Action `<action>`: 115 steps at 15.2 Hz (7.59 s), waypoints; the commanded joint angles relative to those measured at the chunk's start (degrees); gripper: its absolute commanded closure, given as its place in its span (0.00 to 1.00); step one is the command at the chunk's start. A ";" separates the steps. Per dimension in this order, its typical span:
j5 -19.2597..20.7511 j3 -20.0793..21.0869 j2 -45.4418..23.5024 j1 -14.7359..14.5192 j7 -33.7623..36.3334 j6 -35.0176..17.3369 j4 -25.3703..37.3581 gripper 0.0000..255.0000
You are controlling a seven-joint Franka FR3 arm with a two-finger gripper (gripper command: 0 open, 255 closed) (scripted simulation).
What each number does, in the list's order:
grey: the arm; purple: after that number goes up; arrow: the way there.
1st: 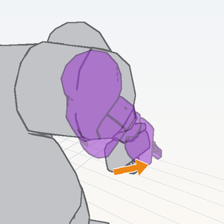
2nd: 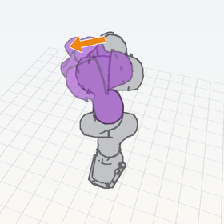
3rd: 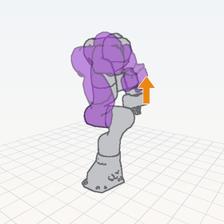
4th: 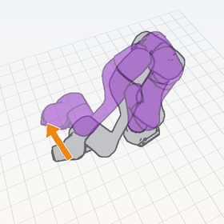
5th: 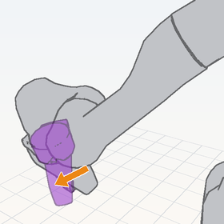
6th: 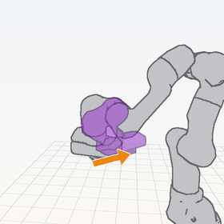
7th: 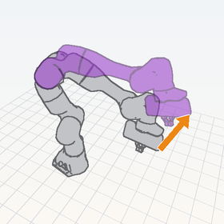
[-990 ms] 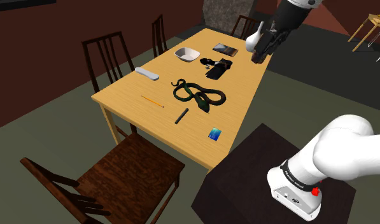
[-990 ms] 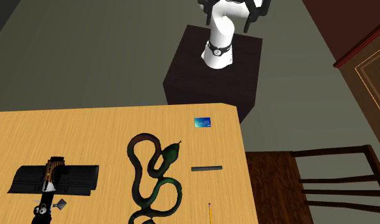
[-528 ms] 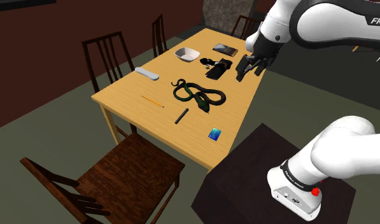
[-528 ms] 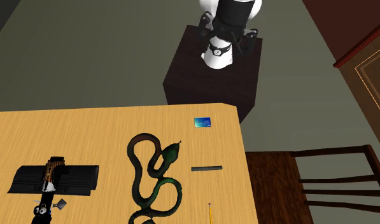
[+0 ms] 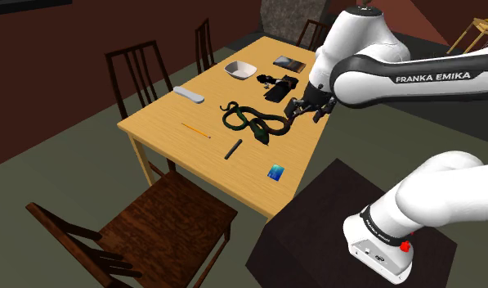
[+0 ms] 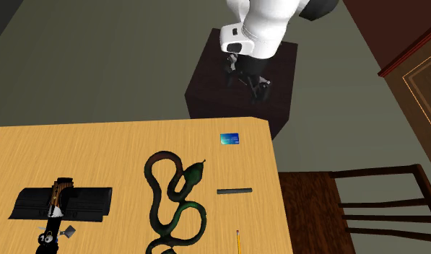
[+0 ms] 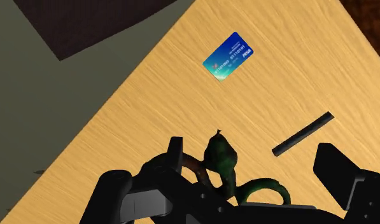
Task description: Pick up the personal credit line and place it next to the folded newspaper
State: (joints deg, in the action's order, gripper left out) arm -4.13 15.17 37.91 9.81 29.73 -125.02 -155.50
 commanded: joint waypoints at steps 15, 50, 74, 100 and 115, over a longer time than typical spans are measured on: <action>26.81 17.80 -37.78 23.62 53.24 -33.61 -2.15 0.00; 59.29 3.31 -56.95 17.19 86.75 -37.74 6.08 1.00; 31.25 11.86 -46.18 30.16 53.78 -28.51 9.70 1.00; 31.01 3.69 -83.93 36.40 26.64 -6.08 71.29 1.00; 32.07 1.56 -96.26 34.62 24.97 -6.92 83.29 1.00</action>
State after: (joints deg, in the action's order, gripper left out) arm 27.83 16.88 -57.62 44.59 54.60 -131.60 -72.62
